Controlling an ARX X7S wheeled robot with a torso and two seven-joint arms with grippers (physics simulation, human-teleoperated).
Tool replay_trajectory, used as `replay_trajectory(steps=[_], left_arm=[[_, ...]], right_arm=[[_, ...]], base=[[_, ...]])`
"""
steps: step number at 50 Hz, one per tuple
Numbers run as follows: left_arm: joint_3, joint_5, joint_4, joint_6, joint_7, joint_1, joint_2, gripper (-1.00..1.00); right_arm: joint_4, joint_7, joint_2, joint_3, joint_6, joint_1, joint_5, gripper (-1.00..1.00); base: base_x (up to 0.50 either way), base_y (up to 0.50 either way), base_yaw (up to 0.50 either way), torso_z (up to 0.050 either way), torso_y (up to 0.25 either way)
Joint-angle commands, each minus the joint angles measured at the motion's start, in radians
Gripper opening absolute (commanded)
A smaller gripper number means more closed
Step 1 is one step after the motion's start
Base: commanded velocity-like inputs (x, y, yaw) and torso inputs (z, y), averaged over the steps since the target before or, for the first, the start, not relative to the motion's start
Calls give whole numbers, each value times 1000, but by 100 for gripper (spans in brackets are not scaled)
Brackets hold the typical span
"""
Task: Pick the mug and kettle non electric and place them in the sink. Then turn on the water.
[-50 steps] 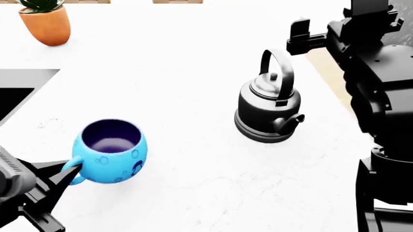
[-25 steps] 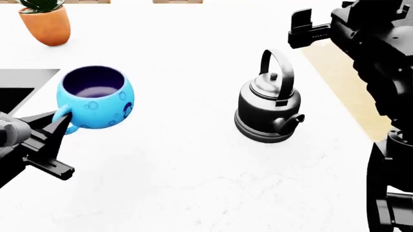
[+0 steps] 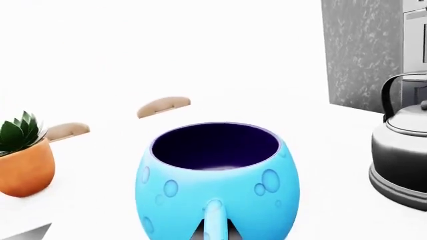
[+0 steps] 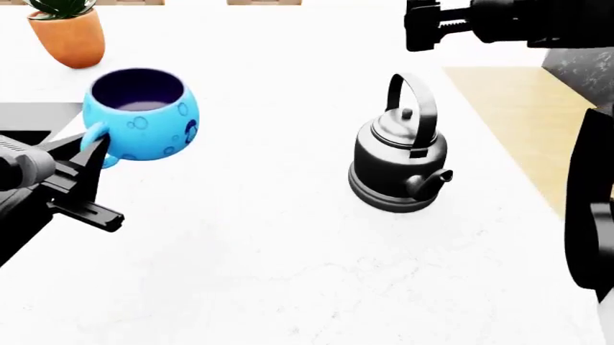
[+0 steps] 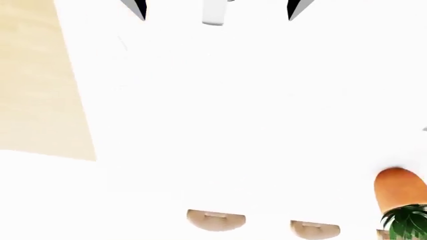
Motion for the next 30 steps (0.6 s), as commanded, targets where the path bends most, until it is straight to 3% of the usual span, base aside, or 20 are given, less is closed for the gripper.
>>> replay_trajectory(steps=[1,30], left_arm=[[-1,12,-5,26,-2,3,8,-100],[-42,-5,0,43,5,48,8,-100]], right_arm=[[79,-19,-30,4,63,52,40,100],[446,1,-71,-47,-139,48,-18,100]], base=[[0,0,0,0,0],[0,0,0,0,0]])
